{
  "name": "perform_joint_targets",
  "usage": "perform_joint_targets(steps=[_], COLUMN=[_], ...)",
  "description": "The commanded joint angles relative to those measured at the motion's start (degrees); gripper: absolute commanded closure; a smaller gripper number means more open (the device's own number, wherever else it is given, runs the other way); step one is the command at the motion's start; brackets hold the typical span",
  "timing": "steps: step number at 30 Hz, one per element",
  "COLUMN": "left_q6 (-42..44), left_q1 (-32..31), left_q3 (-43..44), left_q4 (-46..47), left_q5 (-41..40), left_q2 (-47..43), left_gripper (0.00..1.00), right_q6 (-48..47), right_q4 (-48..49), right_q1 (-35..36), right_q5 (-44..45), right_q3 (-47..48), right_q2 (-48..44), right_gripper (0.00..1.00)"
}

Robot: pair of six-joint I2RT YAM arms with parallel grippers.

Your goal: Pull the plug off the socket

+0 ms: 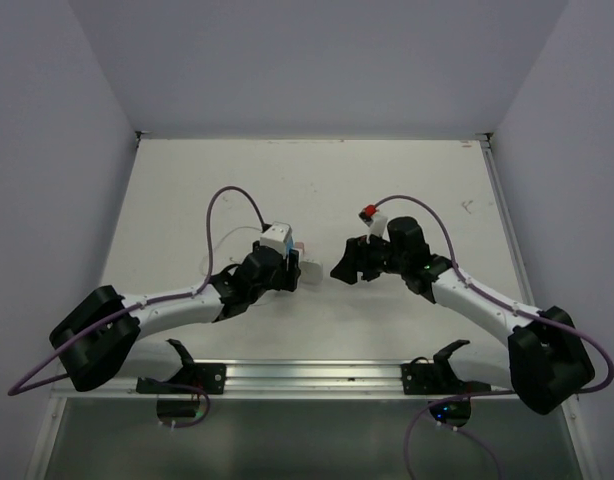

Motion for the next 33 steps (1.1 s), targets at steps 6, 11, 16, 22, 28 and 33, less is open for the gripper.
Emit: perform_joint_targets(steps=[6, 11, 16, 22, 28, 33], left_q6=[3.7, 2.8, 2.8, 2.7, 2.3, 2.1], left_q1=[1.4, 1.6, 1.6, 1.7, 1.7, 1.8], left_q3=[-1.5, -1.4, -1.2, -1.2, -1.4, -1.8], left_q4=[4.9, 5.4, 4.9, 5.6, 5.6, 5.9], left_q5=[5.6, 6.7, 7.0, 7.8, 7.4, 6.6], left_q2=[-3.0, -2.5, -2.5, -2.5, -2.5, -2.7], left_gripper=[1.00, 1.00, 1.00, 1.00, 1.00, 1.00], right_q6=[-6.0, -6.9, -7.1, -7.5, -7.6, -7.9], right_q4=[4.8, 5.5, 7.1, 7.7, 7.7, 7.0], right_q1=[5.5, 9.1, 11.3, 11.9, 12.6, 12.6], right_q5=[3.8, 7.1, 10.0, 9.5, 9.2, 8.8], right_q3=[5.1, 6.5, 6.9, 8.6, 10.5, 10.0], right_q2=[4.9, 9.0, 10.9, 14.4, 16.8, 16.2], right_gripper=[0.30, 0.32, 0.35, 0.41, 0.53, 0.80])
